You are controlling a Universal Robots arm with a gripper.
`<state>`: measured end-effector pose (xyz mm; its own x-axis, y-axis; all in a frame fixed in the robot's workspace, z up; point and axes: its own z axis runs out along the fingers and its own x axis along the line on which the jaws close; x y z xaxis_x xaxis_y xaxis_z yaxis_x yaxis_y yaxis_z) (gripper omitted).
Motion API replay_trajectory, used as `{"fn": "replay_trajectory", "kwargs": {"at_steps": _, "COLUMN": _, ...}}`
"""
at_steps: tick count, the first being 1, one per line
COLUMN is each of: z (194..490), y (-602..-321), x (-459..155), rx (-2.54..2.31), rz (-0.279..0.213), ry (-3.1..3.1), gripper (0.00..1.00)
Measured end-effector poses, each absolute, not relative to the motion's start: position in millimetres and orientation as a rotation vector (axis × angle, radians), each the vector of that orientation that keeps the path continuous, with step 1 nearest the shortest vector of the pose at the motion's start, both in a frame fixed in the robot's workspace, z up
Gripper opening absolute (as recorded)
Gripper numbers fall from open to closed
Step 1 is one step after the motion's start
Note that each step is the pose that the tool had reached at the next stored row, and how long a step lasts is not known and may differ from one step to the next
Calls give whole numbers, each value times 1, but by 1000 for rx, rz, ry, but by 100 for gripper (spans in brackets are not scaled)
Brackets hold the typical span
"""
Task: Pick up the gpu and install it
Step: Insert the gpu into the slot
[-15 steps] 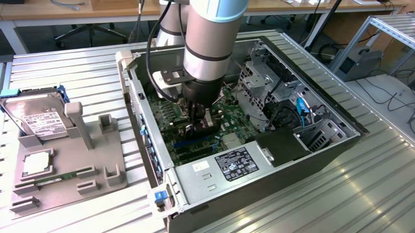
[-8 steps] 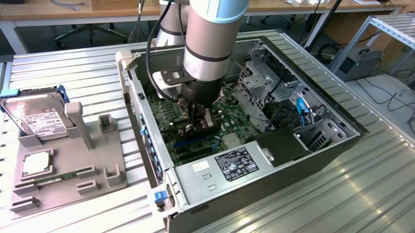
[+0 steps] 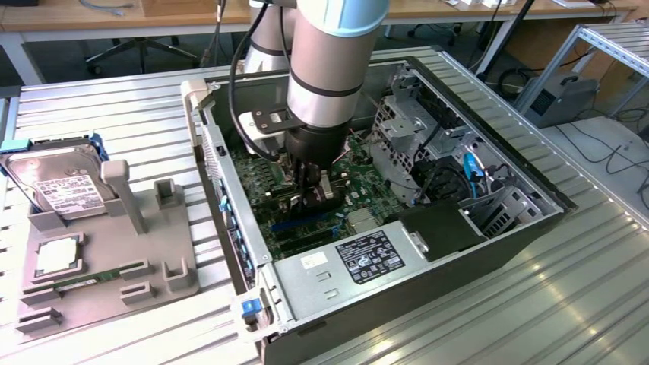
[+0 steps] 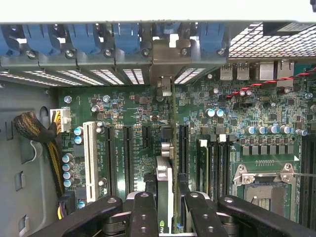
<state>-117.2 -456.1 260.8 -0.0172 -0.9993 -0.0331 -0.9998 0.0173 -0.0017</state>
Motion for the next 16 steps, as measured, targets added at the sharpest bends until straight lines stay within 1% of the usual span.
{"fn": "replay_trajectory", "kwargs": {"at_steps": 16, "z": 265, "y": -455, "x": -117, "rx": -2187, "rz": 29, "ry": 2225, "gripper": 27}}
